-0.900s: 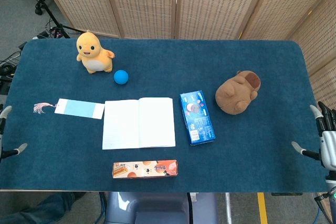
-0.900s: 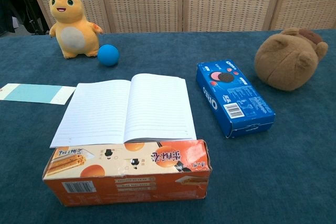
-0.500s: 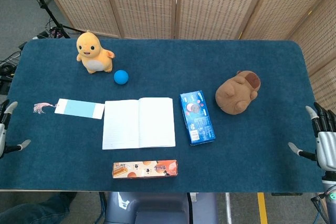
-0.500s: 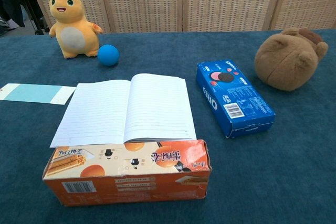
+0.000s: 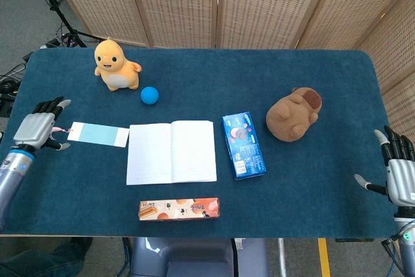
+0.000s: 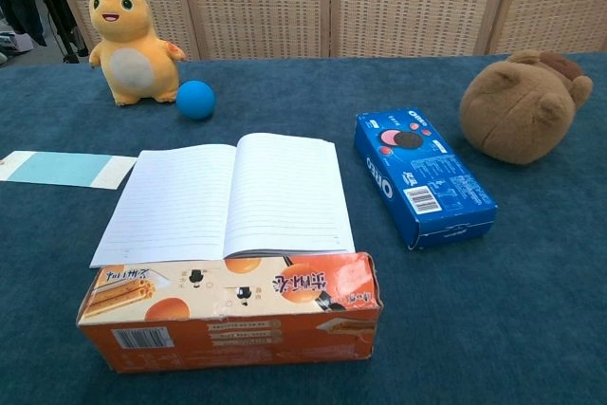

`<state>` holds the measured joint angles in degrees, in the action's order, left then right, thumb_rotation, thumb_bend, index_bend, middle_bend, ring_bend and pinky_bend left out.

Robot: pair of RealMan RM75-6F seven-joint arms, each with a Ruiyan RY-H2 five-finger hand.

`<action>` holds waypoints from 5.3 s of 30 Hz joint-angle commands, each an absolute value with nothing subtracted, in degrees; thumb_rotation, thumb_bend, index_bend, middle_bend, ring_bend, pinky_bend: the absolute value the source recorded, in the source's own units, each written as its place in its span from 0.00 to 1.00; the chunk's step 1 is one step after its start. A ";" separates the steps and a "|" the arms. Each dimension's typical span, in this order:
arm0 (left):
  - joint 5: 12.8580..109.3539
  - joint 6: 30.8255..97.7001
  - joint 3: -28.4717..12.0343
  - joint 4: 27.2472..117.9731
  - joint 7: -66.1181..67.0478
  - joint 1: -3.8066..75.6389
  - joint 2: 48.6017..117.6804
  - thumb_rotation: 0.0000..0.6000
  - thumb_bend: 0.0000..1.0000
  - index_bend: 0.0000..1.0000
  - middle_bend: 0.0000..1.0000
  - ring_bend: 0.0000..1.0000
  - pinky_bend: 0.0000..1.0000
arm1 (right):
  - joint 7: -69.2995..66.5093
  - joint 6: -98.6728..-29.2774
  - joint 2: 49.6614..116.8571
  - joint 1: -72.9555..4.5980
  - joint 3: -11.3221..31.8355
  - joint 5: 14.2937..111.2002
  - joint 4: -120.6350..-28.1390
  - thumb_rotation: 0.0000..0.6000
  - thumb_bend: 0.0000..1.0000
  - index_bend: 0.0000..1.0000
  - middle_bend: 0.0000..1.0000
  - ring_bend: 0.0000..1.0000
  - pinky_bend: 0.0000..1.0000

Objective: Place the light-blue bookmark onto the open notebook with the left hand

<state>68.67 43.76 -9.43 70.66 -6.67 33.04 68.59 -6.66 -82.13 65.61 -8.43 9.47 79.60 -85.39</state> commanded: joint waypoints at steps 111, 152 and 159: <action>67.99 55.25 -12.15 81.42 16.31 46.45 72.08 1.00 0.16 0.63 0.00 0.00 0.00 | -12.46 -79.81 64.15 -8.71 10.23 77.65 -84.30 1.00 0.00 0.00 0.00 0.00 0.00; 115.11 62.89 13.14 40.31 -10.82 60.32 93.50 1.00 0.18 0.64 0.00 0.00 0.00 | -4.19 -76.15 67.34 -9.71 12.88 68.62 -81.29 1.00 0.00 0.00 0.00 0.00 0.00; 115.19 64.87 13.83 35.00 -11.21 60.20 96.80 1.00 0.17 0.64 0.00 0.00 0.00 | -5.19 -76.08 67.01 -9.45 13.08 68.56 -81.12 1.00 0.00 0.00 0.00 0.00 0.00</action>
<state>115.05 64.21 13.52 36.04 -11.39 60.24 96.05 -5.17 -76.08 67.02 -9.46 13.08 68.54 -81.12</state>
